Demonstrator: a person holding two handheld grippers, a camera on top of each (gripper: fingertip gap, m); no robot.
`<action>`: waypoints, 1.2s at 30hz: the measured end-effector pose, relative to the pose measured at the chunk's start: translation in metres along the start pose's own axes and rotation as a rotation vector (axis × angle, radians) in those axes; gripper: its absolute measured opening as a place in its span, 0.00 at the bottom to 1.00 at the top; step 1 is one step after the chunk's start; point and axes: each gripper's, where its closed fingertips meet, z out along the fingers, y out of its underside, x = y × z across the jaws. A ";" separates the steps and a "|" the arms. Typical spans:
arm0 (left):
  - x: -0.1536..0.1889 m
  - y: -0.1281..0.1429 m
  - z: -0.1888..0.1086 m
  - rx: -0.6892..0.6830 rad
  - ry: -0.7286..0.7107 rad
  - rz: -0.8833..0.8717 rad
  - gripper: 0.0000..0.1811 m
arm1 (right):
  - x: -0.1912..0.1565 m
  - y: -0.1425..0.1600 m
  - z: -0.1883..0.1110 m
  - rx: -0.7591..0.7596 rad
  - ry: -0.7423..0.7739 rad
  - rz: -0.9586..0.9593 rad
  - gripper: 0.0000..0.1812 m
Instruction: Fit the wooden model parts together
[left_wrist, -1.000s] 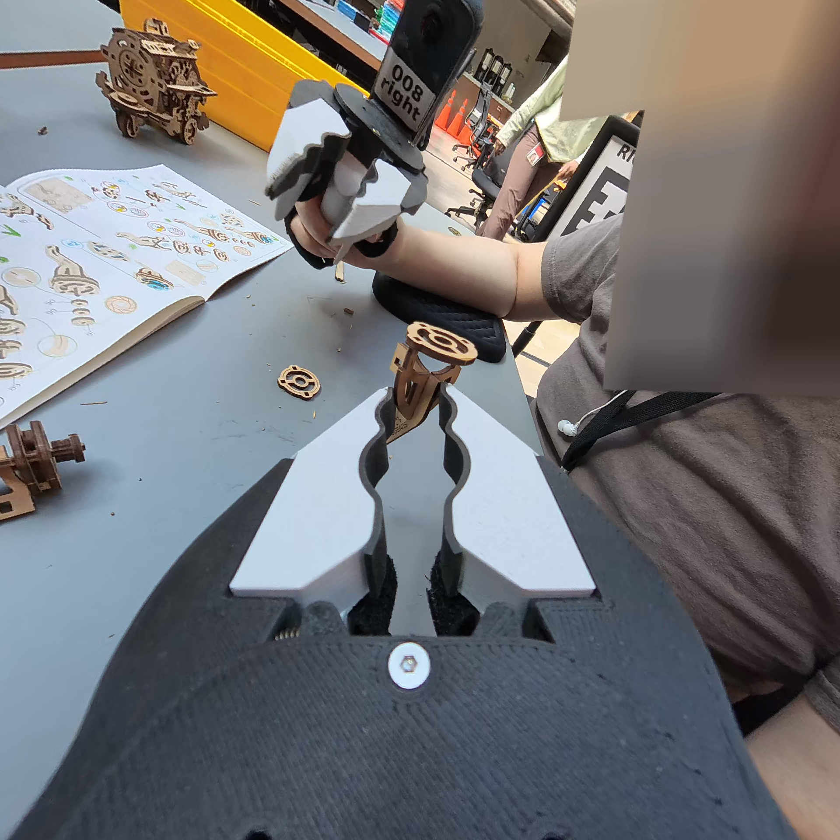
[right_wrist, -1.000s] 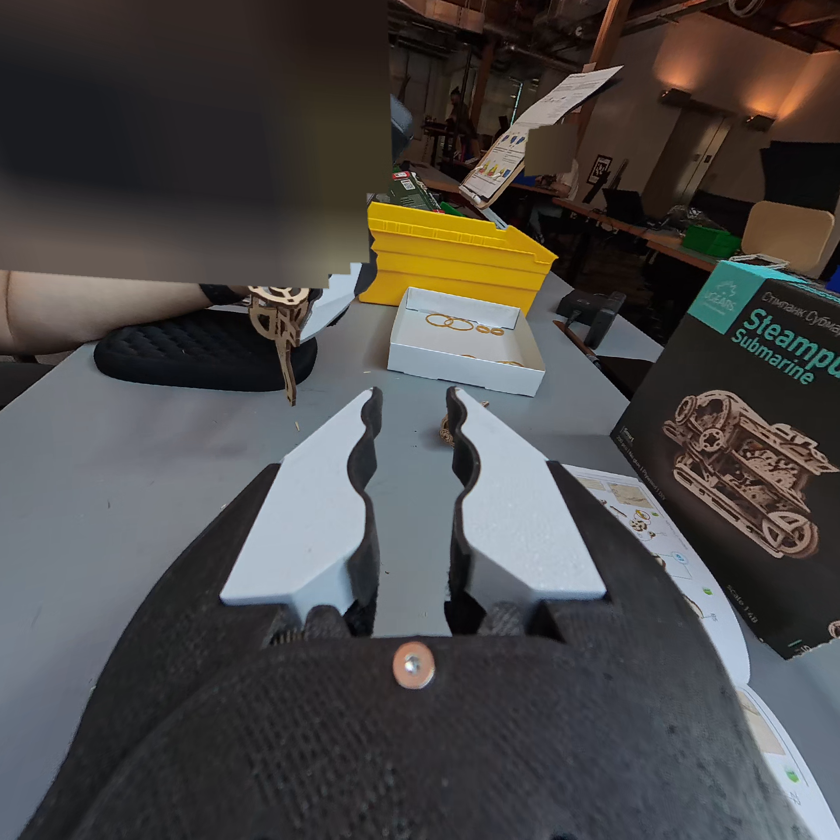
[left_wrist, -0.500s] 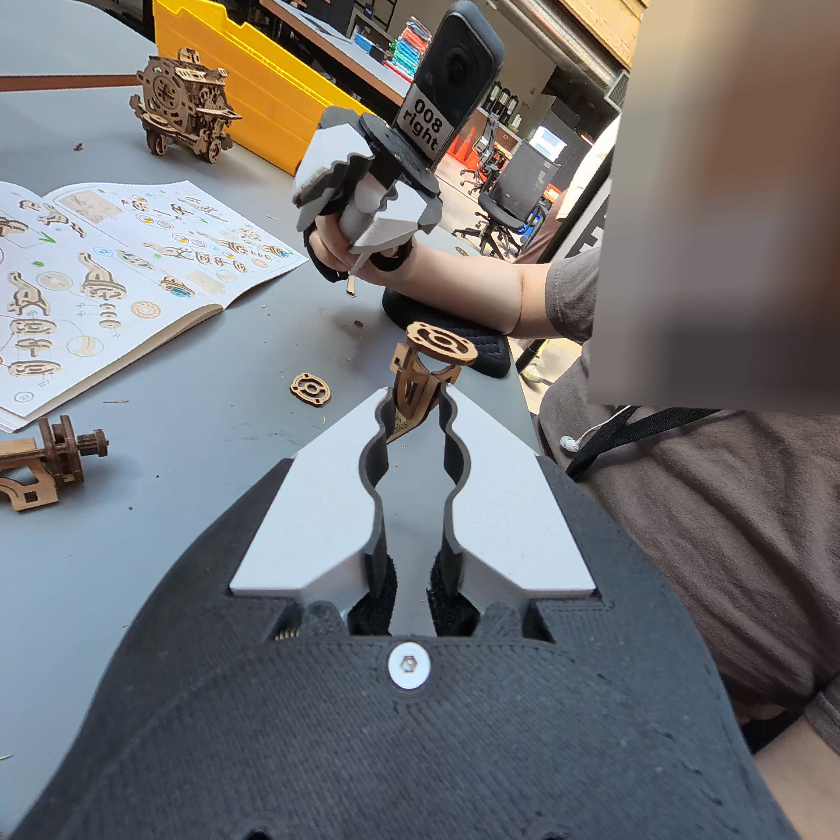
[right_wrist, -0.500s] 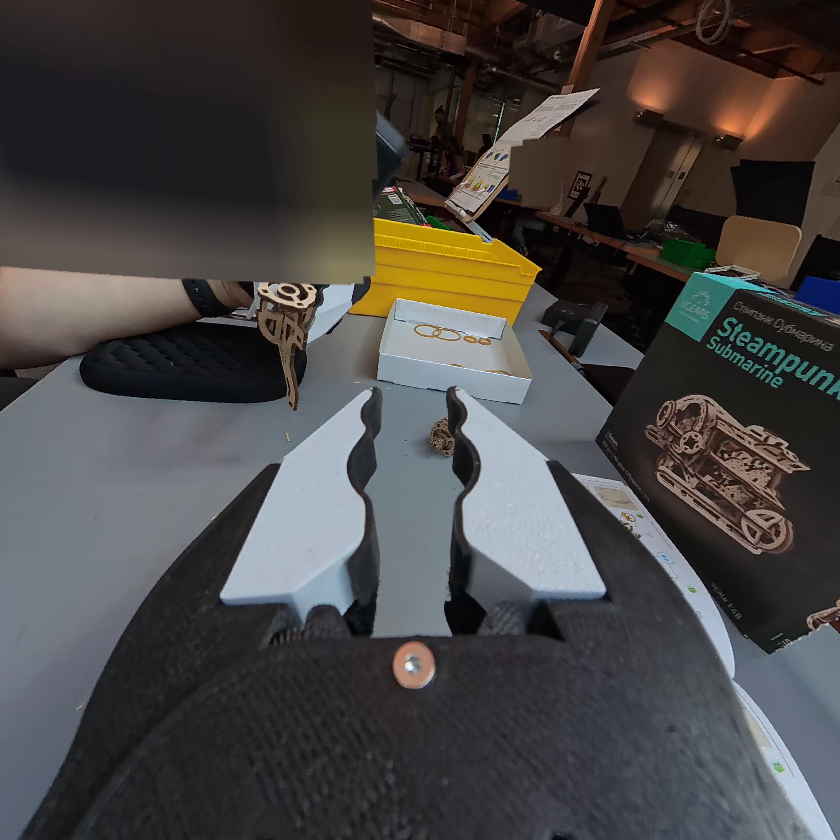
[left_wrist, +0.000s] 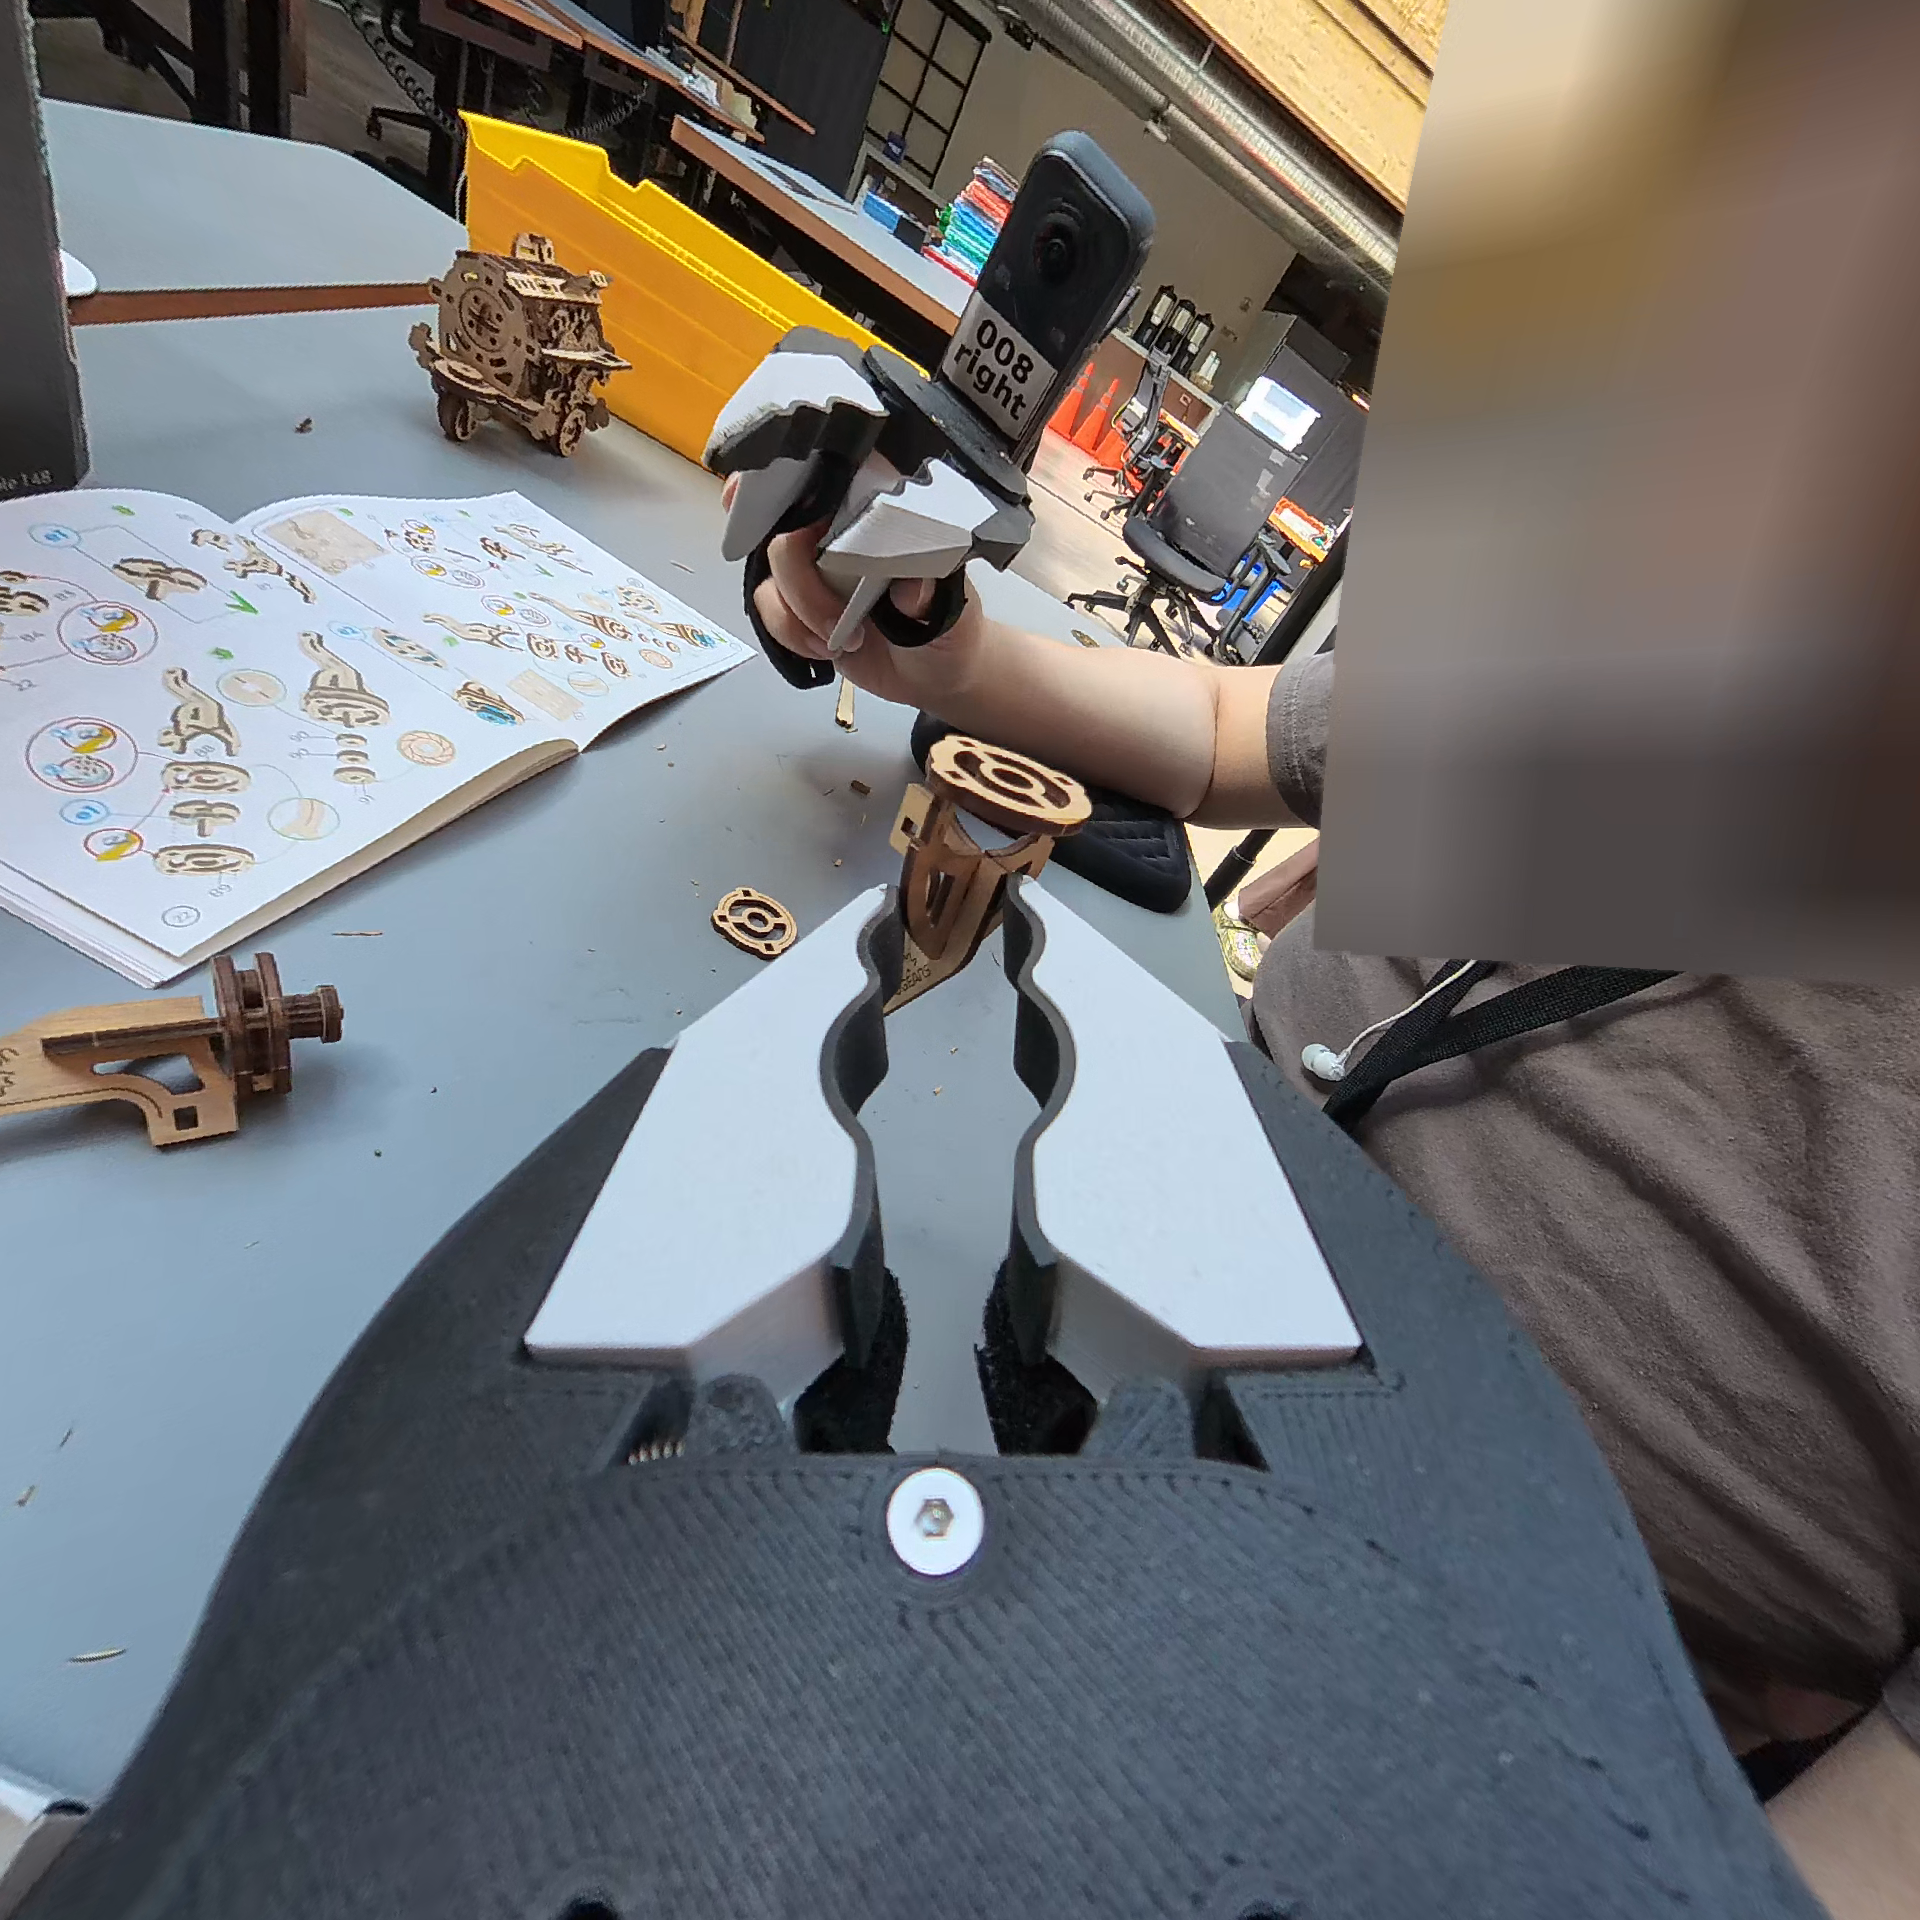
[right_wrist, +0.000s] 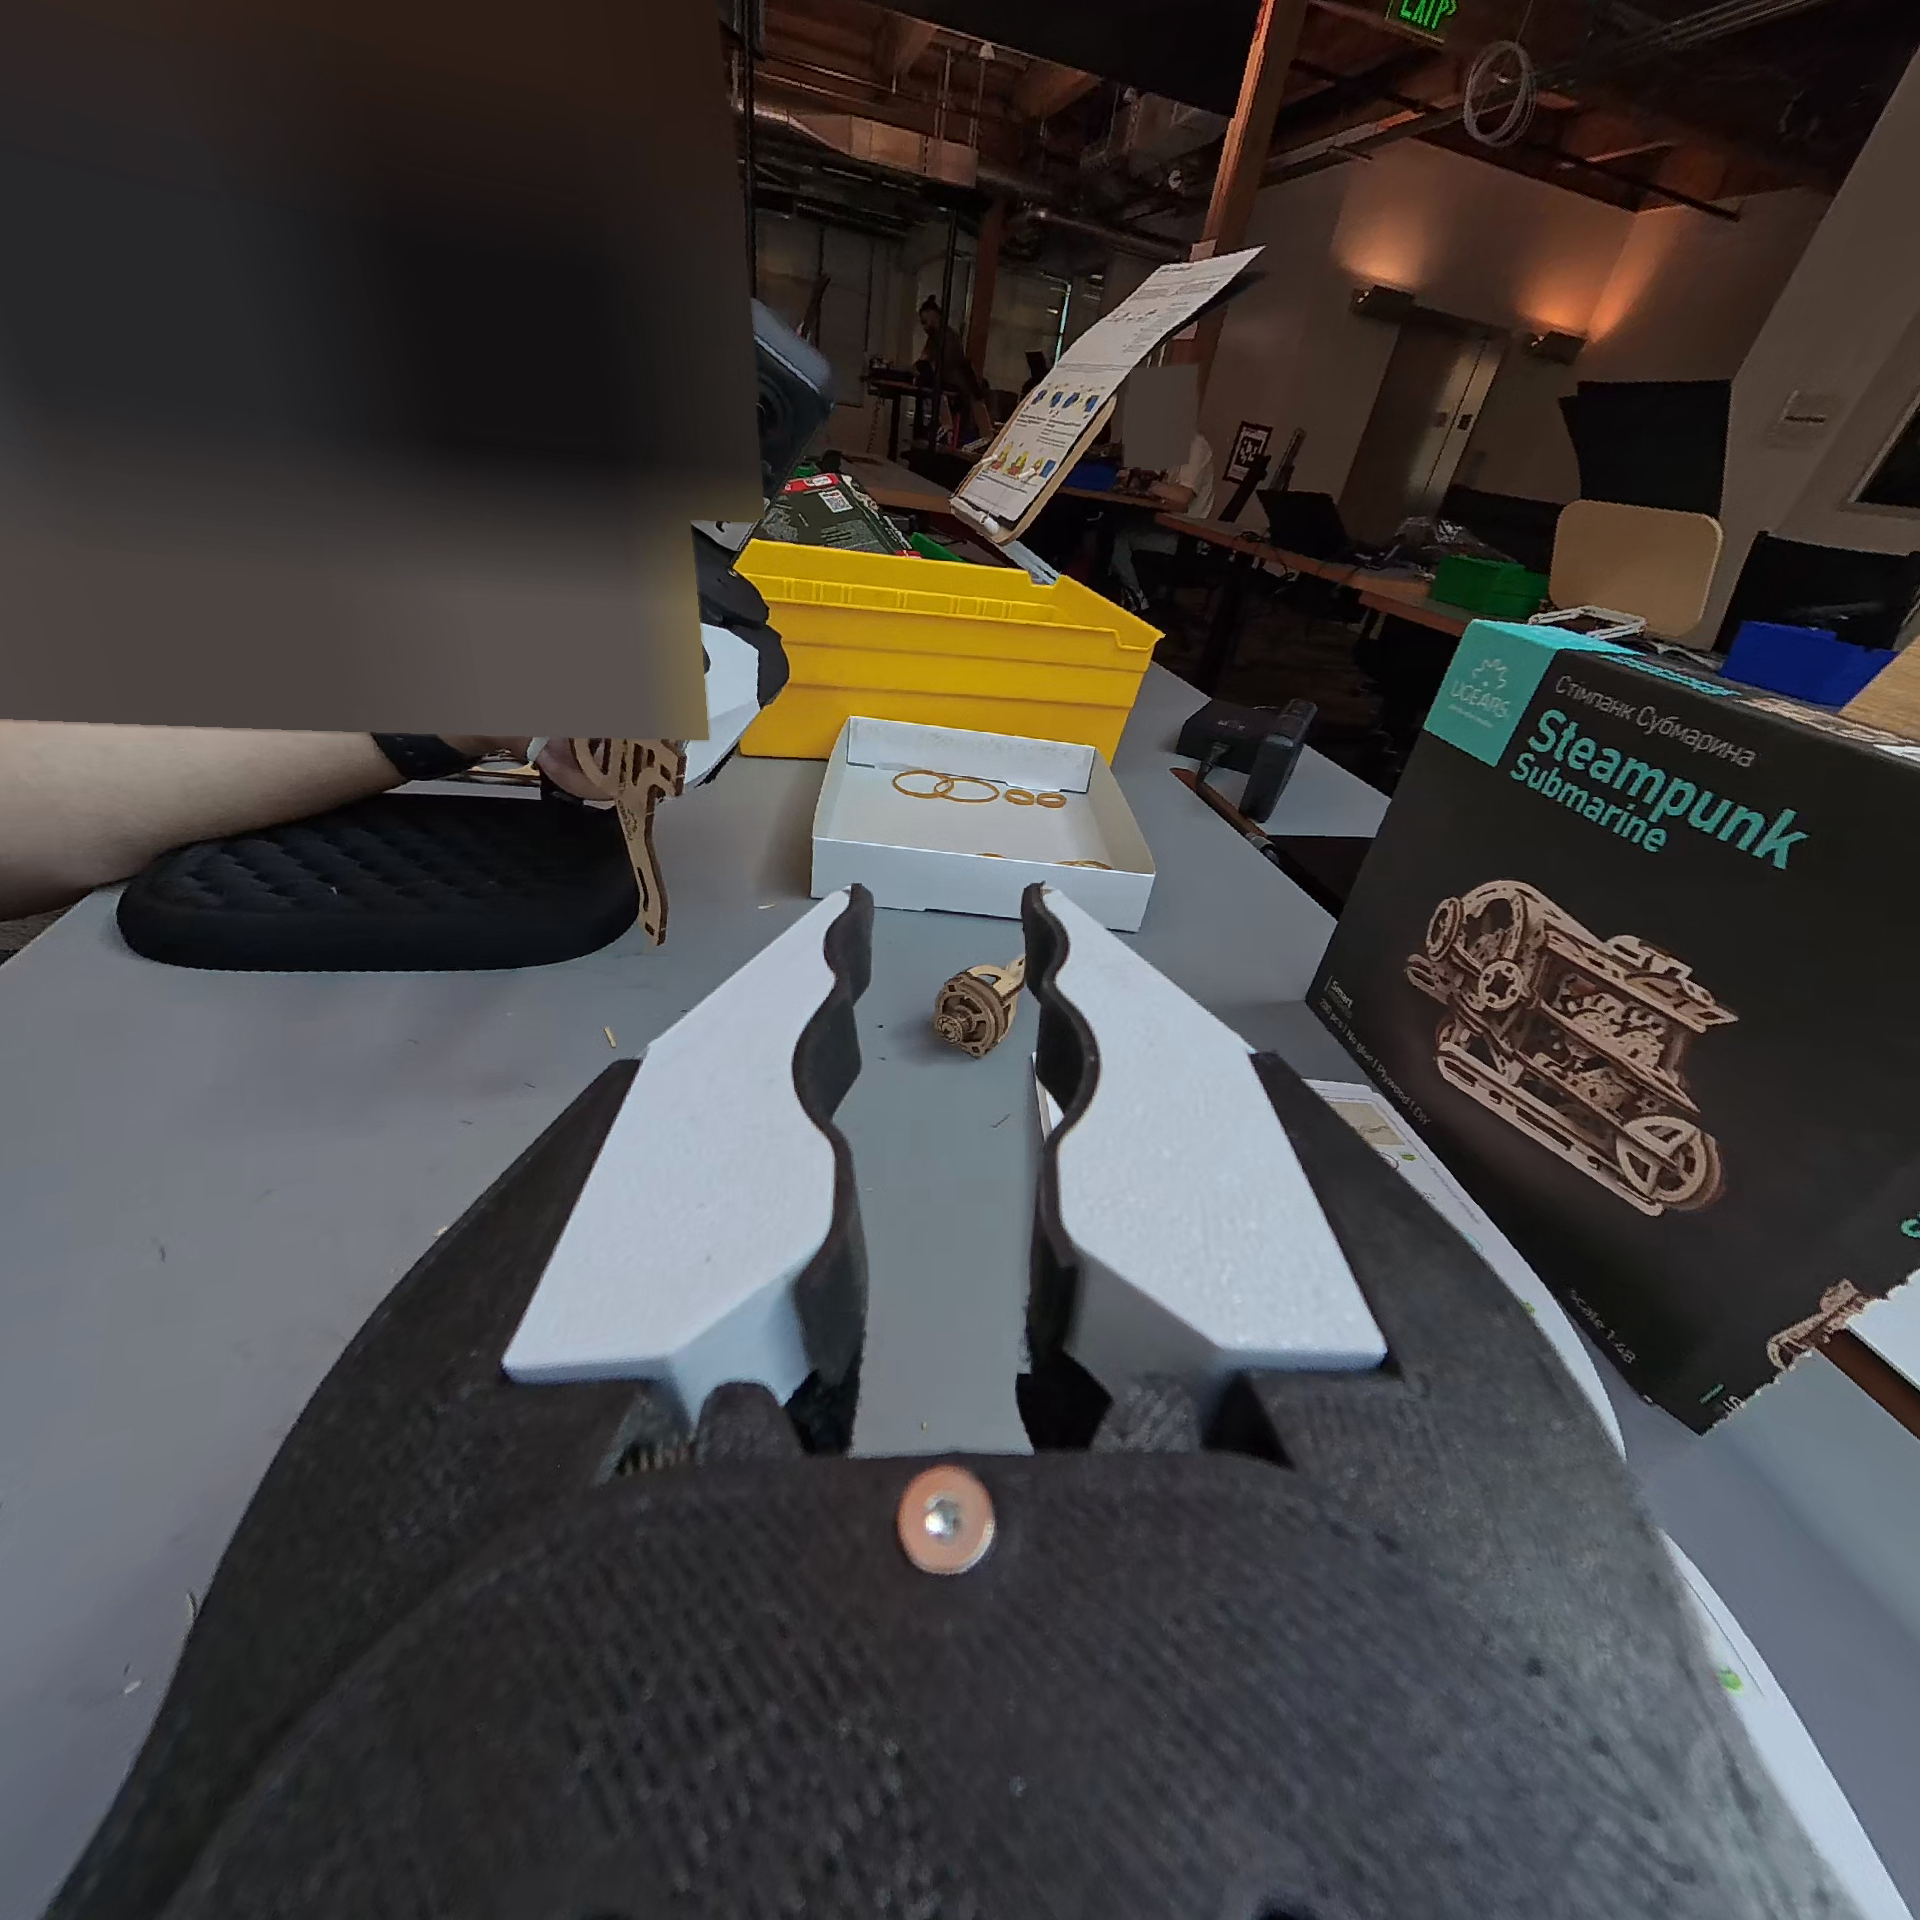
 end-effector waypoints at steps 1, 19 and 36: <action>-0.001 0.000 0.001 0.002 -0.003 -0.002 0.09 | -0.001 0.000 0.000 -0.001 -0.003 0.000 0.16; -0.004 0.009 0.023 -0.037 0.009 -0.047 0.09 | -0.050 0.002 0.014 -0.021 -0.202 -0.023 0.16; 0.009 0.033 0.047 -0.185 0.051 0.027 0.09 | -0.095 -0.006 0.023 -0.013 -0.423 0.141 0.13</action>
